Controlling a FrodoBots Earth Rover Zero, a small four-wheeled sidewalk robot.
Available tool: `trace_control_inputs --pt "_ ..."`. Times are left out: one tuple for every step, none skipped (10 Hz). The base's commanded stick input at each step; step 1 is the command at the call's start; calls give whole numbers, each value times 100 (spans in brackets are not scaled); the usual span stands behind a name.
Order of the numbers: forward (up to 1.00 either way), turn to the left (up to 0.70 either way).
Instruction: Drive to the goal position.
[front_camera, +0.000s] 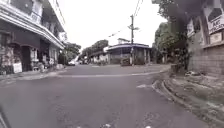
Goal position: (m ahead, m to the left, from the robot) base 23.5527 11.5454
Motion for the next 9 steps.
trace_control_inputs --pt "100 0" --pt "100 0" --pt "100 0" --pt "100 0" --pt "100 0" --pt "100 0" --pt "100 0" --pt "100 0" --pt "100 0"
